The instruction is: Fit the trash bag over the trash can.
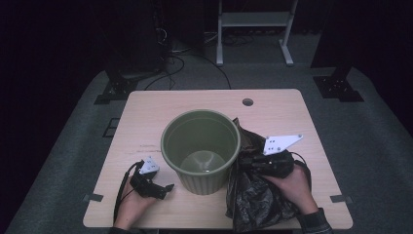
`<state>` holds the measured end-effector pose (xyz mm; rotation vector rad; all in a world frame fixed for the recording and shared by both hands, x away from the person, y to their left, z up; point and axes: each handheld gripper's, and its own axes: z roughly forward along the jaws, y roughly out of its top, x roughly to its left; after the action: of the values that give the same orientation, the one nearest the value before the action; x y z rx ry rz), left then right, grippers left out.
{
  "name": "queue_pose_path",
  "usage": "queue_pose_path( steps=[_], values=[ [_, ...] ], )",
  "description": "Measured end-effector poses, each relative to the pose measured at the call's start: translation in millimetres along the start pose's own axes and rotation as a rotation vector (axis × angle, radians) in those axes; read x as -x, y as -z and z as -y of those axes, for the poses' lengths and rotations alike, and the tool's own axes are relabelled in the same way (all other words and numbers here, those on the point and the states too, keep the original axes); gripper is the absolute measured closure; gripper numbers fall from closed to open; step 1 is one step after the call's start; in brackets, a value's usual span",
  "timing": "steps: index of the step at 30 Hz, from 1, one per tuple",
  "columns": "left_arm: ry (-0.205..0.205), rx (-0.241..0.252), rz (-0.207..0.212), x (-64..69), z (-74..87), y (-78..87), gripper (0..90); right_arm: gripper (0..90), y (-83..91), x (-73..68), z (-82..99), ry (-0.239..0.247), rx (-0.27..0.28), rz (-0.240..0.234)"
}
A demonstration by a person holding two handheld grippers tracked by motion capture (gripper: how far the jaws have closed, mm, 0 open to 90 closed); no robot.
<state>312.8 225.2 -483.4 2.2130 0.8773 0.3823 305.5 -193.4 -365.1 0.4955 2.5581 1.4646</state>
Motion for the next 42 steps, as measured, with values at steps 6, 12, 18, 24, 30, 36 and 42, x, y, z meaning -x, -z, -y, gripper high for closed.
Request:
queue_pose_path(
  steps=[6, 12, 18, 24, 30, 36, 42],
  values=[
    [0.0, 0.001, -0.001, 0.0, 0.1, -0.1, 0.0, 88.9, 15.2, -7.5, -16.5, 0.035, 0.029, -0.042],
    [0.0, 0.0, -0.001, 0.0, 0.0, 0.0, 0.0, 88.9, 19.0, -13.0, -34.7, 0.071, 0.021, -0.067],
    [-0.001, 0.001, -0.002, 0.0, 0.0, -0.1, 0.0, 88.9, 16.7, -18.1, -49.7, 0.117, -0.003, -0.079],
    [0.0, 0.002, -0.001, 0.0, 0.1, -0.2, 0.0, 88.9, 20.0, -16.4, -44.1, 0.114, -0.006, -0.077],
    [-0.001, 0.0, -0.001, 0.0, 0.0, 0.0, 0.0, 88.9, 30.2, -15.5, -44.3, 0.104, 0.037, -0.075],
    [-0.001, 0.0, -0.001, 0.0, 0.0, 0.0, 0.0, 88.9, 37.4, -15.6, -52.9, 0.108, 0.091, -0.113],
    [0.0, 0.001, -0.001, 0.0, 0.1, -0.2, 0.0, 88.8, 37.3, -16.1, -69.9, 0.128, 0.136, -0.162]
  ],
)
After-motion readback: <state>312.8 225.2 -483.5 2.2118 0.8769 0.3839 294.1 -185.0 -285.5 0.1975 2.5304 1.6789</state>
